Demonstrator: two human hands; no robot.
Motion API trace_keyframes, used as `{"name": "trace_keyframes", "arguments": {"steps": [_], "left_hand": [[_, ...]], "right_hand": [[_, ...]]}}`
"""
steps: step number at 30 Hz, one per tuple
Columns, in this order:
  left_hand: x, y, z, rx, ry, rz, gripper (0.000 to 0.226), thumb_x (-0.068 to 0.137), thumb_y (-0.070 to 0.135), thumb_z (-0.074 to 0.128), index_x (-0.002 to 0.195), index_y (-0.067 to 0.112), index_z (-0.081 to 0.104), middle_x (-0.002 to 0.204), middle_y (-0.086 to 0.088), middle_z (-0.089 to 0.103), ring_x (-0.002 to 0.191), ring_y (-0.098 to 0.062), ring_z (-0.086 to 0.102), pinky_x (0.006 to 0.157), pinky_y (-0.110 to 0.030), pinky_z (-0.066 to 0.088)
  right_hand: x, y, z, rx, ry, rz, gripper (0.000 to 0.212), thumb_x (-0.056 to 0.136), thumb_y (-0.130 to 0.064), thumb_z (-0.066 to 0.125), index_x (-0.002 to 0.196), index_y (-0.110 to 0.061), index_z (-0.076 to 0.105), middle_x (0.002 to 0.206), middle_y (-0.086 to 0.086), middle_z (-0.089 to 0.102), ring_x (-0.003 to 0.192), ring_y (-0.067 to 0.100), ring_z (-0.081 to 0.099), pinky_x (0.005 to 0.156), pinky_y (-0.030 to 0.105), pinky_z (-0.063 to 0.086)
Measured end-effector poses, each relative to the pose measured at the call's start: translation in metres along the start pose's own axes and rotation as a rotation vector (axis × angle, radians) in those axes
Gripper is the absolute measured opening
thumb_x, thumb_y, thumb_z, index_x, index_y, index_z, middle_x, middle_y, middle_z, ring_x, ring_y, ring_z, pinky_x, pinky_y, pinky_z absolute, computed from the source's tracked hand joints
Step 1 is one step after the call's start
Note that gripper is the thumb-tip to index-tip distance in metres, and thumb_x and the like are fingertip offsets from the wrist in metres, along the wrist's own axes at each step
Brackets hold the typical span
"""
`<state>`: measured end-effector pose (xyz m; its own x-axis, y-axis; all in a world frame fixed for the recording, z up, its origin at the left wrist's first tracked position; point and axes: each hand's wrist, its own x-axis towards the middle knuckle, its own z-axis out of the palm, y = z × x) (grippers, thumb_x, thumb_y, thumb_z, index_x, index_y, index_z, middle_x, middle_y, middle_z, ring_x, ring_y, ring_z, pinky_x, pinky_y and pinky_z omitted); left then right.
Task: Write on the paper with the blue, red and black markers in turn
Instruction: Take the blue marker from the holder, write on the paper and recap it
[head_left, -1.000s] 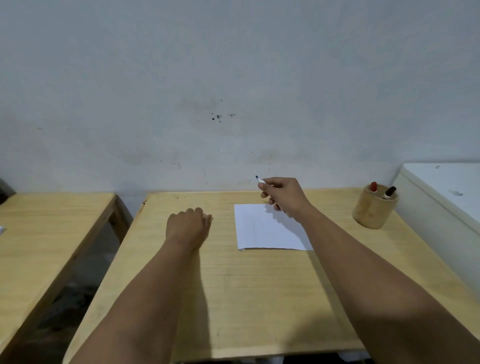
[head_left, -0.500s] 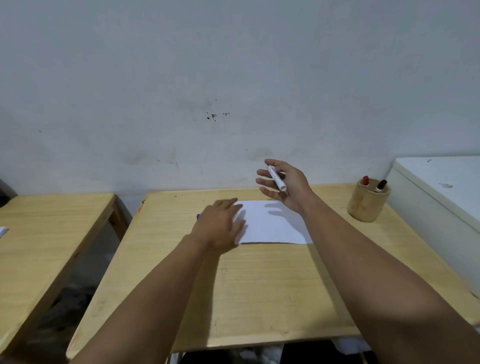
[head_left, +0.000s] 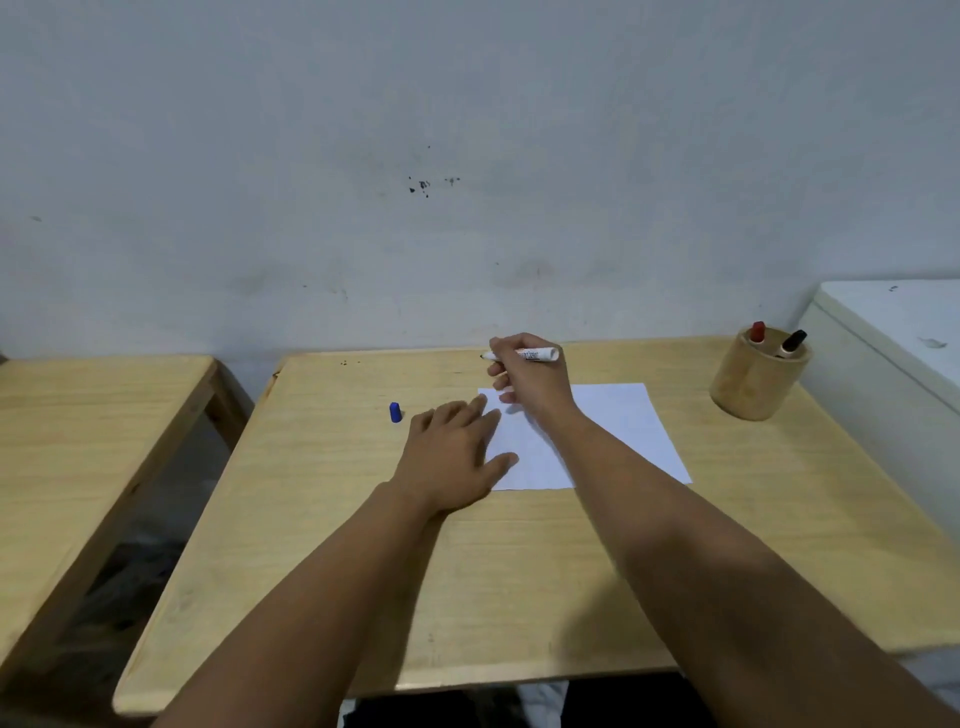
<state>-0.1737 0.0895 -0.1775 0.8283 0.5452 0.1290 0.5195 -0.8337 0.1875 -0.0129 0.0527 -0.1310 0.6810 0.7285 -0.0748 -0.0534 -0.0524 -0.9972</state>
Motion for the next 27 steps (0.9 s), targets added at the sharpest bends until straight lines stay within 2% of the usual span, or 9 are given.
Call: {"name": "trace_keyframes", "arguments": {"steps": [2, 5, 9, 11, 15, 17, 20, 27], "left_hand": [[0.003, -0.002, -0.005, 0.019, -0.032, -0.012, 0.078, 0.09, 0.074, 0.039, 0.155, 0.032, 0.037, 0.169, 0.006, 0.028, 0.152, -0.027, 0.026, 0.115, -0.05, 0.026], [0.007, -0.006, -0.008, 0.031, -0.067, -0.022, 0.085, 0.085, 0.081, 0.038, 0.154, 0.032, 0.036, 0.169, 0.009, 0.027, 0.15, -0.027, 0.026, 0.112, -0.049, 0.025], [0.003, -0.015, -0.007, 0.036, -0.06, 0.02, 0.093, 0.087, 0.082, 0.036, 0.16, 0.026, 0.029, 0.17, 0.009, 0.025, 0.154, -0.024, 0.023, 0.118, -0.047, 0.022], [-0.001, -0.018, -0.005, 0.024, -0.064, 0.025, 0.097, 0.088, 0.084, 0.032, 0.163, 0.024, 0.022, 0.171, 0.006, 0.02, 0.158, -0.021, 0.015, 0.125, -0.048, 0.014], [-0.005, -0.018, -0.001, -0.022, -0.083, -0.022, 0.101, 0.087, 0.086, 0.028, 0.165, 0.022, 0.017, 0.173, 0.005, 0.011, 0.16, -0.017, 0.002, 0.128, -0.051, 0.0], [-0.006, -0.019, -0.001, -0.041, -0.065, -0.026, 0.102, 0.086, 0.087, 0.03, 0.164, 0.022, 0.019, 0.173, 0.006, 0.012, 0.16, -0.015, 0.002, 0.129, -0.049, 0.0], [-0.006, -0.021, -0.001, -0.077, -0.052, -0.026, 0.104, 0.084, 0.088, 0.033, 0.164, 0.022, 0.022, 0.172, 0.007, 0.013, 0.16, -0.013, 0.003, 0.129, -0.048, 0.0], [-0.005, -0.023, 0.001, -0.071, -0.048, -0.024, 0.106, 0.083, 0.09, 0.033, 0.163, 0.021, 0.024, 0.172, 0.007, 0.014, 0.16, -0.013, 0.004, 0.129, -0.049, 0.001]], "right_hand": [[0.0, 0.012, 0.005, -0.04, 0.055, -0.002, 0.038, 0.098, -0.046, 0.071, 0.089, -0.009, 0.073, 0.07, -0.004, 0.073, 0.052, 0.01, 0.059, 0.045, 0.022, 0.045], [0.001, 0.024, 0.003, -0.023, 0.114, -0.028, 0.035, 0.105, -0.039, 0.064, 0.085, -0.009, 0.068, 0.062, -0.008, 0.072, 0.045, 0.006, 0.056, 0.043, 0.021, 0.041], [0.001, 0.026, -0.002, 0.023, 0.054, -0.035, 0.027, 0.101, -0.03, 0.07, 0.079, -0.014, 0.072, 0.068, 0.01, 0.073, 0.057, 0.022, 0.061, 0.049, 0.026, 0.043], [0.0, 0.027, 0.001, -0.016, 0.036, -0.043, 0.03, 0.094, -0.034, 0.077, 0.072, -0.016, 0.069, 0.072, 0.017, 0.074, 0.059, 0.023, 0.062, 0.052, 0.029, 0.045], [-0.007, 0.033, 0.007, -0.222, 0.122, -0.08, 0.036, 0.089, -0.049, 0.072, 0.066, -0.024, 0.064, 0.07, 0.0, 0.078, 0.066, 0.021, 0.077, 0.064, 0.041, 0.06], [-0.009, 0.033, 0.008, -0.248, 0.129, -0.071, 0.033, 0.089, -0.044, 0.069, 0.063, -0.025, 0.062, 0.069, -0.002, 0.079, 0.064, 0.019, 0.079, 0.064, 0.042, 0.062], [-0.009, 0.034, 0.008, -0.248, 0.125, -0.086, 0.04, 0.089, -0.033, 0.066, 0.051, -0.03, 0.057, 0.057, -0.009, 0.07, 0.075, 0.017, 0.083, 0.062, 0.038, 0.063], [-0.007, 0.037, 0.008, -0.286, 0.098, -0.118, 0.038, 0.09, -0.033, 0.068, 0.053, -0.029, 0.06, 0.064, -0.004, 0.074, 0.075, 0.017, 0.083, 0.073, 0.05, 0.069]]}}
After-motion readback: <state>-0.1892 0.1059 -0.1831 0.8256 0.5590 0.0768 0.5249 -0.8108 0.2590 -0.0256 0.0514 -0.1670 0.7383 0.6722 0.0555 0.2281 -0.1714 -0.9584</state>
